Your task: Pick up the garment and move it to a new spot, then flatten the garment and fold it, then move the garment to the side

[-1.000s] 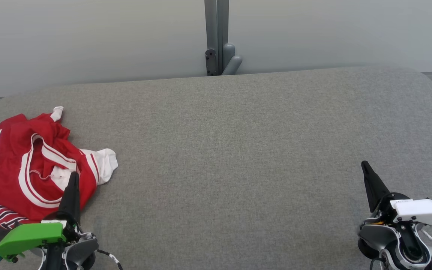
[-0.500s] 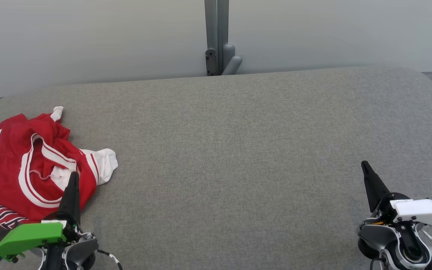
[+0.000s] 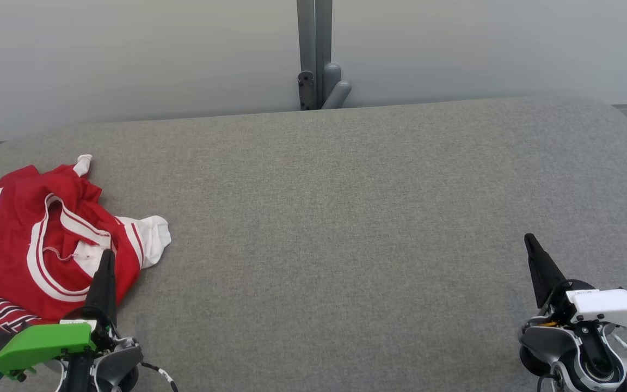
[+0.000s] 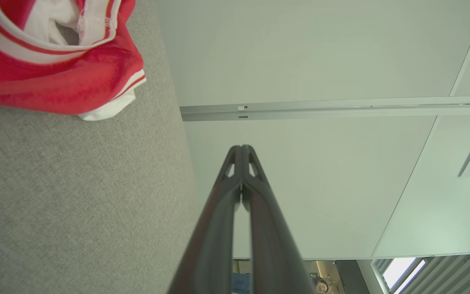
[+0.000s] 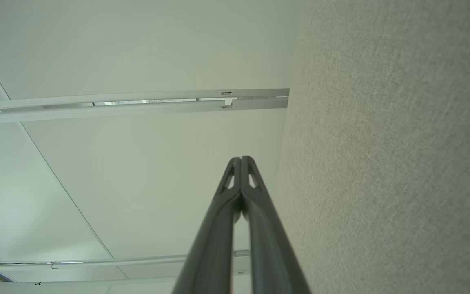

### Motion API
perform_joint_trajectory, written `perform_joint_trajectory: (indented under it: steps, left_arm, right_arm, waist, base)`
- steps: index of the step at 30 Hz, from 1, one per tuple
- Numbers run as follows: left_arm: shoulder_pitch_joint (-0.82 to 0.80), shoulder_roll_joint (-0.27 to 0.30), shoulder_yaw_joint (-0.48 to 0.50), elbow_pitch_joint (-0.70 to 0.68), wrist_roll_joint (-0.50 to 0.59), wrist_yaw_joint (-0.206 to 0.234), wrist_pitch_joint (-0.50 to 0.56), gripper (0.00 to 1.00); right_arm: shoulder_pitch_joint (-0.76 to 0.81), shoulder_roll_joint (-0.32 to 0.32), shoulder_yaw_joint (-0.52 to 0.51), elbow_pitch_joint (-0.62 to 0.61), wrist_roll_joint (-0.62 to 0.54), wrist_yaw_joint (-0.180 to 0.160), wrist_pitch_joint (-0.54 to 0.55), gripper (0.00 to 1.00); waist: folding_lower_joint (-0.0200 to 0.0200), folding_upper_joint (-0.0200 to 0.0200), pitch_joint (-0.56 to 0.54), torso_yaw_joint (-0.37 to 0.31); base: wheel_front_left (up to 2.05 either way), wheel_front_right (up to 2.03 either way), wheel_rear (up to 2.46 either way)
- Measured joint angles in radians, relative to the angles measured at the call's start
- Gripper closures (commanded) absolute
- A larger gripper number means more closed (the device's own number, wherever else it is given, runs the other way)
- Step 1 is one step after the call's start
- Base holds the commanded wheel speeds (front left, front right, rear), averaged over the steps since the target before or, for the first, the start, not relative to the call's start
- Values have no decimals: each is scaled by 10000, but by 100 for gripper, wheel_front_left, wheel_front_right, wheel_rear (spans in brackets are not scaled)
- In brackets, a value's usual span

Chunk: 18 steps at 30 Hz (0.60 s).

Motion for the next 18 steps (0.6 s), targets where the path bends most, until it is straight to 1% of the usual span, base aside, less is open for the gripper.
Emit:
perform_joint_trajectory:
  steps: [18]
  left_arm:
    - [0, 0, 0, 0, 0, 0, 0, 100]
  right_arm:
    - [0, 0, 0, -2, 0, 0, 2, 100]
  waist:
    - [0, 0, 0, 0]
  base:
    - [0, 0, 0]
